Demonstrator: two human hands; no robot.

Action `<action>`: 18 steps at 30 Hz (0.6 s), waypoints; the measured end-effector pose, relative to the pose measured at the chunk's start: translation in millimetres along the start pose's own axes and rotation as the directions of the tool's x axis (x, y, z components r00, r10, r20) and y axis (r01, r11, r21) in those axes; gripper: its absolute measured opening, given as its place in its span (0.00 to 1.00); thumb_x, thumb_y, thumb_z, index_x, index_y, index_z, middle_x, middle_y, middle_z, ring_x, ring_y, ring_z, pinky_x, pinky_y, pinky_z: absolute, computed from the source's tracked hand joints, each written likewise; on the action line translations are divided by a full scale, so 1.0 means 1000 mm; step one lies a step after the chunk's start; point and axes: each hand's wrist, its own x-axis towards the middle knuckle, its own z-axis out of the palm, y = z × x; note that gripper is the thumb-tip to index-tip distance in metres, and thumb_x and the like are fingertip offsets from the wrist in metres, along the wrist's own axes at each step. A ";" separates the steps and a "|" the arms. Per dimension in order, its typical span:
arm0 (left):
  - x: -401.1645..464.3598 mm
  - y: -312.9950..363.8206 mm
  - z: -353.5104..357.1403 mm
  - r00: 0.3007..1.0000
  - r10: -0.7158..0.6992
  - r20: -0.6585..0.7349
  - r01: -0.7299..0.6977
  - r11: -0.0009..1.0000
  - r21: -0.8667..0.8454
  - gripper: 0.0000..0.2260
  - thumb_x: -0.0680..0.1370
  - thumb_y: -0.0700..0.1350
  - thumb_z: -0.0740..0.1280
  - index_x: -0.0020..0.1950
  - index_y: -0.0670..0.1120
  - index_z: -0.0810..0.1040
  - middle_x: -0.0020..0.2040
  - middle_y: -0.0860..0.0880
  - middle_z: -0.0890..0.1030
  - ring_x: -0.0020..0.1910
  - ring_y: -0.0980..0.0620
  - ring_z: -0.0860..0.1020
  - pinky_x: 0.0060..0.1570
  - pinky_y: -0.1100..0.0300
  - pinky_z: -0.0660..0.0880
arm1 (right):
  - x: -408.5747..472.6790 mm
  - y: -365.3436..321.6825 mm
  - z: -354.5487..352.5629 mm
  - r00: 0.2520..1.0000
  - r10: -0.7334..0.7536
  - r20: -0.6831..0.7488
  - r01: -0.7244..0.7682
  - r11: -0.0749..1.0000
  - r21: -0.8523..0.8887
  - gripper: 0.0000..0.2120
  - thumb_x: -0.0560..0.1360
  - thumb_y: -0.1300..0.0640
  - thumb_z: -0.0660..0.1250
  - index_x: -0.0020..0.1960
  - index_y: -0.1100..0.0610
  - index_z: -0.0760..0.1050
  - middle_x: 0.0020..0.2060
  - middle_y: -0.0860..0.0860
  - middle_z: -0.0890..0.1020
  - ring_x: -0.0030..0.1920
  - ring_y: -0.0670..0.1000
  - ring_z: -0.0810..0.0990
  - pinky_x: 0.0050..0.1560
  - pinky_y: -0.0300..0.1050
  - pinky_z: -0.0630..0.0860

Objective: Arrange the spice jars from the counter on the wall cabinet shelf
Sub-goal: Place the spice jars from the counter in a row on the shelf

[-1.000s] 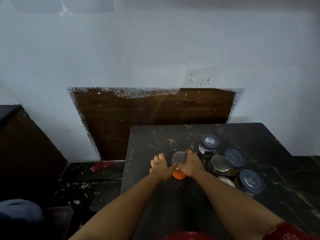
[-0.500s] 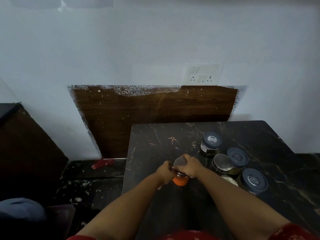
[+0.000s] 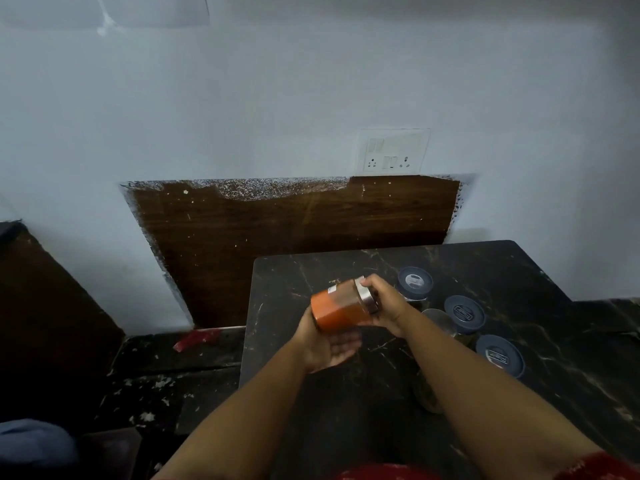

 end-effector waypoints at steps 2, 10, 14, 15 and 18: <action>-0.001 0.004 0.007 0.997 0.070 0.038 -0.064 0.989 -0.135 0.33 0.75 0.68 0.59 0.68 0.44 0.71 0.59 0.34 0.80 0.48 0.41 0.82 0.38 0.56 0.82 | -0.003 0.000 0.000 0.999 -0.032 -0.004 0.033 0.994 0.104 0.18 0.76 0.48 0.62 0.63 0.55 0.74 0.58 0.59 0.76 0.59 0.58 0.75 0.48 0.52 0.80; -0.007 0.027 0.014 0.968 0.201 0.152 -0.179 0.973 -0.147 0.29 0.75 0.64 0.63 0.69 0.46 0.71 0.64 0.35 0.76 0.60 0.36 0.79 0.52 0.49 0.80 | -0.006 -0.014 0.001 0.992 -0.098 -0.083 0.116 0.958 0.262 0.24 0.74 0.43 0.67 0.67 0.51 0.71 0.61 0.58 0.77 0.60 0.58 0.77 0.50 0.51 0.80; -0.016 0.028 0.024 0.946 0.218 0.240 -0.191 0.973 -0.129 0.26 0.74 0.54 0.66 0.70 0.45 0.68 0.66 0.34 0.73 0.63 0.34 0.75 0.58 0.42 0.75 | -0.008 -0.018 0.008 0.995 -0.073 -0.069 0.093 0.929 0.358 0.26 0.74 0.35 0.64 0.62 0.52 0.72 0.58 0.58 0.80 0.58 0.58 0.80 0.62 0.56 0.75; -0.018 0.028 0.028 0.937 0.232 0.260 -0.215 0.972 -0.092 0.28 0.73 0.52 0.68 0.71 0.45 0.67 0.67 0.34 0.73 0.64 0.34 0.75 0.60 0.40 0.74 | -0.009 -0.019 0.009 0.997 -0.058 -0.050 0.072 0.922 0.381 0.28 0.73 0.32 0.63 0.62 0.53 0.72 0.57 0.59 0.81 0.57 0.59 0.81 0.61 0.58 0.76; -0.023 0.029 0.041 0.911 0.271 0.311 -0.290 0.957 0.015 0.34 0.66 0.45 0.73 0.71 0.46 0.67 0.67 0.36 0.73 0.65 0.35 0.74 0.59 0.39 0.75 | -0.010 -0.024 0.012 1.000 -0.018 -0.005 0.018 0.896 0.443 0.33 0.72 0.28 0.58 0.63 0.54 0.74 0.55 0.62 0.83 0.55 0.62 0.83 0.55 0.60 0.78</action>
